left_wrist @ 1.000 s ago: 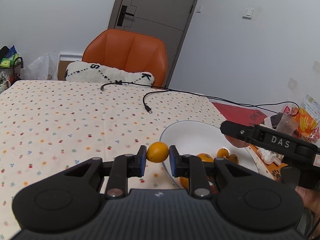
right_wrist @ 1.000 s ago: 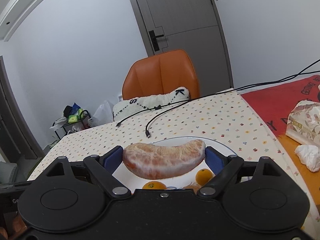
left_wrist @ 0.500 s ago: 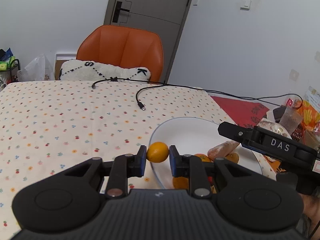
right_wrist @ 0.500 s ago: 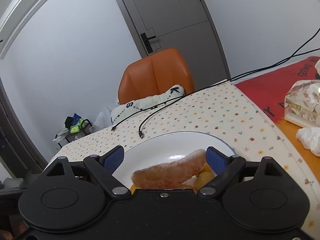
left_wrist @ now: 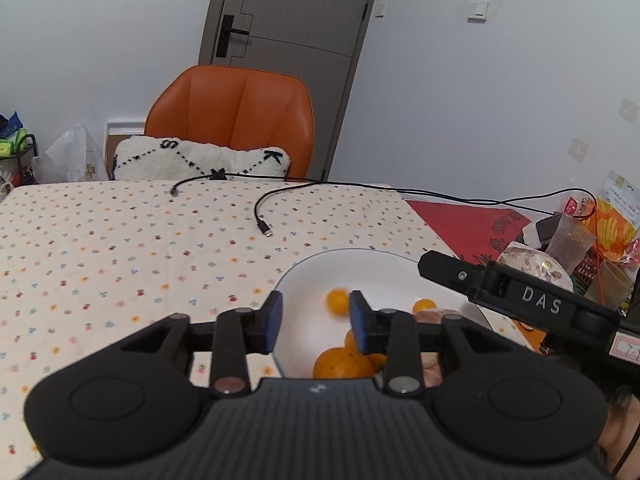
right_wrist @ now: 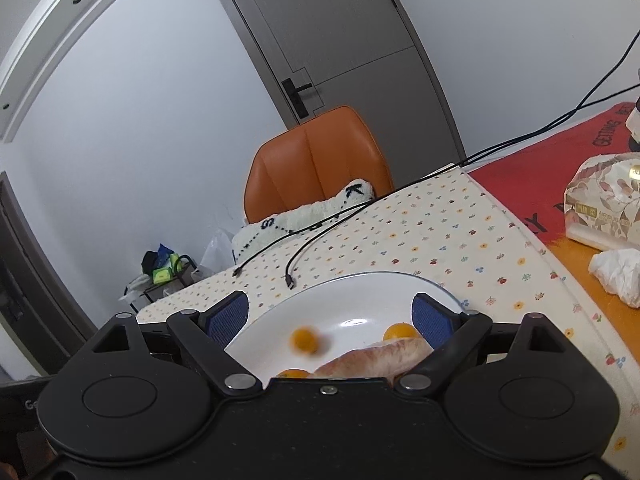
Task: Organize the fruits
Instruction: 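Carry the tangerine and pomelo segment onto the white plate and open both tools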
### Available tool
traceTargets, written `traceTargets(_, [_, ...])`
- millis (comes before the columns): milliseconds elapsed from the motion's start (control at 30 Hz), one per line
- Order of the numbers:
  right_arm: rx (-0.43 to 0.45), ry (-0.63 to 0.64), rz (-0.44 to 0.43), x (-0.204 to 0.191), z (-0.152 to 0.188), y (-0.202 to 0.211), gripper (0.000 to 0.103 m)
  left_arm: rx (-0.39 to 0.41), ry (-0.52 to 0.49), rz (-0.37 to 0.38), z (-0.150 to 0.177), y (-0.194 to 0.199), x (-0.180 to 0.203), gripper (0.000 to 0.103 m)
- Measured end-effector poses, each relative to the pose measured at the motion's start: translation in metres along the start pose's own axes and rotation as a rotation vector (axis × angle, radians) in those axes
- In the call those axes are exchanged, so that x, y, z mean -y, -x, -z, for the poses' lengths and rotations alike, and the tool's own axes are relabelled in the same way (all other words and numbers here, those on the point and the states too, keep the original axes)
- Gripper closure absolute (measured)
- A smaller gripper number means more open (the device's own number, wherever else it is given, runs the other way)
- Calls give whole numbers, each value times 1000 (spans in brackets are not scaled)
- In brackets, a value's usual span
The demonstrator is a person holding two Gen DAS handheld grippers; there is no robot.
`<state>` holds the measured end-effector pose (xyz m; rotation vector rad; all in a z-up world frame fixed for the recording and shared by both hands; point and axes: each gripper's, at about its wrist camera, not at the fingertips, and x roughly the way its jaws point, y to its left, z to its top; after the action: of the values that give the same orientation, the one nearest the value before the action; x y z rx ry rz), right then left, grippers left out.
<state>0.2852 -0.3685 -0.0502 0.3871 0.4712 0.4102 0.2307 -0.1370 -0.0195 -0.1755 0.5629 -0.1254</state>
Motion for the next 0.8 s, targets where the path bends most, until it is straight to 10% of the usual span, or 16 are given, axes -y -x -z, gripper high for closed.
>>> traceTargets(800, [-22, 108, -5, -61, 11, 56, 0, 63, 48, -75, 6, 78, -47, 16])
